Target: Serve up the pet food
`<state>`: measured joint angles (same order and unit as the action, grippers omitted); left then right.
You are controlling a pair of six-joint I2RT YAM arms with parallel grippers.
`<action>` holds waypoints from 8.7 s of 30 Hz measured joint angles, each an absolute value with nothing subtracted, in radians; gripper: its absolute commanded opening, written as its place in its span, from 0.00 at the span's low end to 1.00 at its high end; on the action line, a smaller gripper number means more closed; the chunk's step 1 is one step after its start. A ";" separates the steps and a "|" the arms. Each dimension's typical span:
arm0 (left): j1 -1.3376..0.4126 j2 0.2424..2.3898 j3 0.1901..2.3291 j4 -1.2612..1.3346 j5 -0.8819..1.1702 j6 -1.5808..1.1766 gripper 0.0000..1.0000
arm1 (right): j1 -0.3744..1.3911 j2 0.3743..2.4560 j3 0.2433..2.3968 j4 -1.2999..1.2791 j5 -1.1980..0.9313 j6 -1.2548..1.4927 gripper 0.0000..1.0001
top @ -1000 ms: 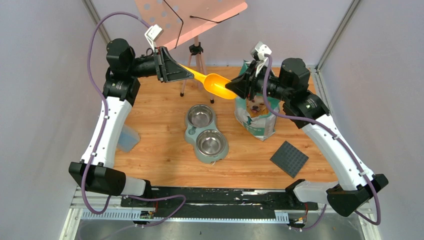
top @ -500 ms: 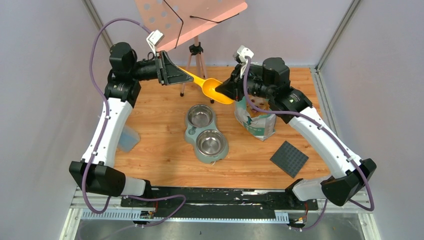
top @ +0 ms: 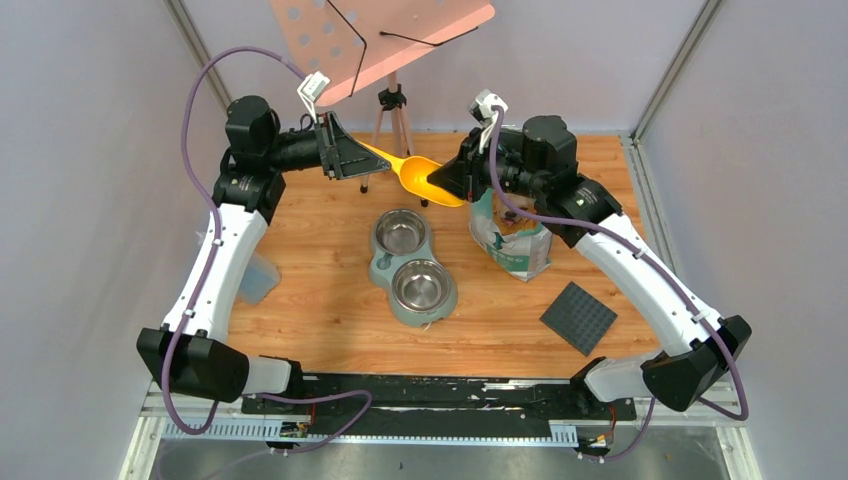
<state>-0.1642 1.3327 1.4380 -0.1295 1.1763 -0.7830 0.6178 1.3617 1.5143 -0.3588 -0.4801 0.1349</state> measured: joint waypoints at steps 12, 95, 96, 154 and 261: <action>-0.167 1.355 1.459 -0.130 1.169 -0.832 0.54 | 0.618 1.372 1.514 -0.354 -0.473 0.148 0.00; -0.430 1.087 1.500 -0.767 0.997 0.383 0.00 | 0.398 1.497 1.858 -1.036 -0.223 -0.262 0.00; -0.430 1.102 1.507 -0.732 0.975 0.332 0.00 | 0.404 1.496 1.856 -1.036 -0.222 -0.260 0.00; -0.654 1.579 1.719 -0.642 0.230 -0.178 0.00 | 0.792 1.398 1.607 -0.725 0.141 -0.419 0.00; -0.175 1.494 1.066 0.245 1.014 -1.273 0.00 | 0.684 1.268 1.243 -0.452 0.076 -0.304 0.00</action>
<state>-0.1753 1.4940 1.0660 0.2455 1.0142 -1.2728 0.6838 1.2682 1.2427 -0.4519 0.0765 -0.3042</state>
